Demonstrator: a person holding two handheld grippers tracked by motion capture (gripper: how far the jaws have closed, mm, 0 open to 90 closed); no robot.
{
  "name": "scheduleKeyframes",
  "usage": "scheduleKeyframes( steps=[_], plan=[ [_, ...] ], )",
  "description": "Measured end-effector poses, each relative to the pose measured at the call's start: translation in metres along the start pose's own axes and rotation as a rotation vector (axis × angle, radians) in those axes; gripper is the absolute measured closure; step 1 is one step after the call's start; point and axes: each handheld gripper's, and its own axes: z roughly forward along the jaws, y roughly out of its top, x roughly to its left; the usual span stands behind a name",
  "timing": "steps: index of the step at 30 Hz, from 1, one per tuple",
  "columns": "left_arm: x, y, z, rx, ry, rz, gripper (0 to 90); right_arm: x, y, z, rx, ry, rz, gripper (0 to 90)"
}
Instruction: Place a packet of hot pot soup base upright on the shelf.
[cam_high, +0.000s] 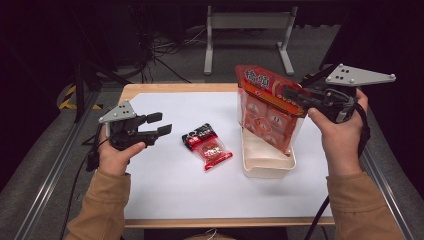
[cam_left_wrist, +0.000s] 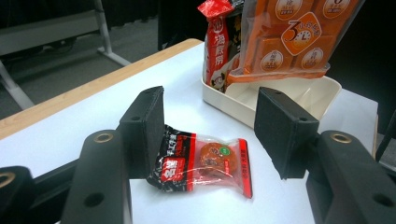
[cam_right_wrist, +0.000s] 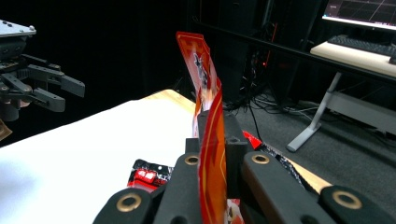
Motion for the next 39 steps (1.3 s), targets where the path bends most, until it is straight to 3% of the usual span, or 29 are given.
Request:
scheduleKeyframes(
  steps=[15,29,39],
  plan=[
    [0.006,-0.005,0.008,0.050,0.006,-0.011,41.2,-0.015,-0.030,0.010,0.001,-0.018,0.029,89.8],
    [0.014,-0.014,0.019,0.046,-0.014,-0.051,39.3,-0.027,-0.056,0.015,-0.002,-0.038,0.077,89.7],
    [0.021,-0.019,0.026,0.071,0.000,-0.075,36.4,-0.033,-0.070,0.016,0.005,-0.035,0.099,89.6]
  ],
)
